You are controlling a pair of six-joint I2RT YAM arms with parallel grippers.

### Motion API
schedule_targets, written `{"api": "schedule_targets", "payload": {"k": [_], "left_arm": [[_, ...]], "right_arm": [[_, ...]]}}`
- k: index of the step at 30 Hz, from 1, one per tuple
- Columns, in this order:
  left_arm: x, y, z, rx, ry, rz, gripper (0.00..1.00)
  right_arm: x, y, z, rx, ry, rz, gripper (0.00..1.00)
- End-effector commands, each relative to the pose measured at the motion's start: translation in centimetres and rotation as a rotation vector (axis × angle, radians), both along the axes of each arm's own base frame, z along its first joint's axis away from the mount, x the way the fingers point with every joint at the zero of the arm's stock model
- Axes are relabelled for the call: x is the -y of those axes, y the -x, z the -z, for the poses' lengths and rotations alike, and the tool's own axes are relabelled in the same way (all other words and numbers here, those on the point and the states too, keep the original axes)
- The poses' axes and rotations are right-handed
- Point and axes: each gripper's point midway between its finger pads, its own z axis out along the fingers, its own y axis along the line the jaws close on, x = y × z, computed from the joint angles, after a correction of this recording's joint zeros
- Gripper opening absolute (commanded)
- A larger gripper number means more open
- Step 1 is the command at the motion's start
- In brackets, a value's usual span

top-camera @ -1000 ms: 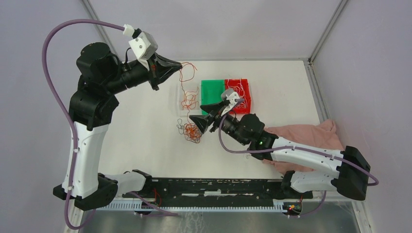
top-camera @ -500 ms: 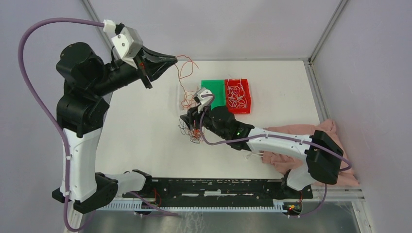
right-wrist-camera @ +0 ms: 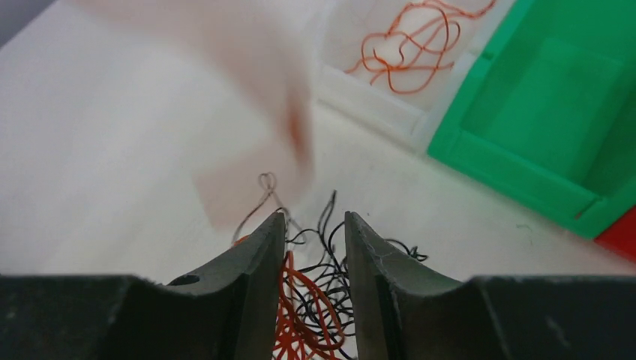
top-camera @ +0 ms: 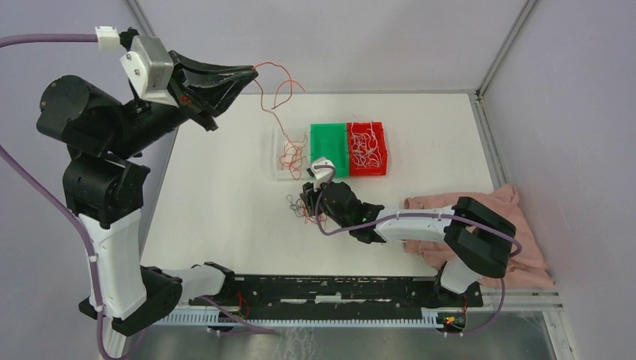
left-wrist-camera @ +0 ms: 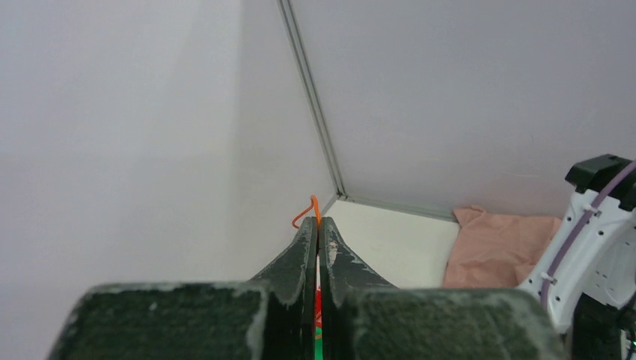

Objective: Untangle the cables
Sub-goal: Untie the cable.

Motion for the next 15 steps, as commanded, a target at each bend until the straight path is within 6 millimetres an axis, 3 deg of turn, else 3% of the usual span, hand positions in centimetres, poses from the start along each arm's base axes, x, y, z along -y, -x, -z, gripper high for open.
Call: {"api": "schedule_targets", "payload": {"k": [1, 6, 9, 12, 15], "left_arm": [[-1.7, 2.3, -5.2, 0.156, 0.115, -0.045, 0.03], [-5.6, 1.5, -9.5, 0.319, 0.255, -0.270, 0.03], [-7.0, 1.1, -10.8, 0.389, 0.296, -0.356, 0.03], [-6.6, 0.5, -10.3, 0.374, 0.273, -0.350, 0.03], [-5.1, -1.1, -7.9, 0.299, 0.215, -0.312, 0.03]], "right_arm": [[1.4, -0.4, 1.8, -0.014, -0.049, 0.087, 0.42], [3.2, 0.4, 5.3, -0.059, -0.039, 0.121, 0.47], [4.0, 0.9, 6.9, -0.087, -0.039, 0.131, 0.49], [4.1, 1.3, 6.8, -0.095, -0.070, 0.122, 0.51], [3.9, 1.4, 4.7, -0.080, -0.111, 0.107, 0.54]]}}
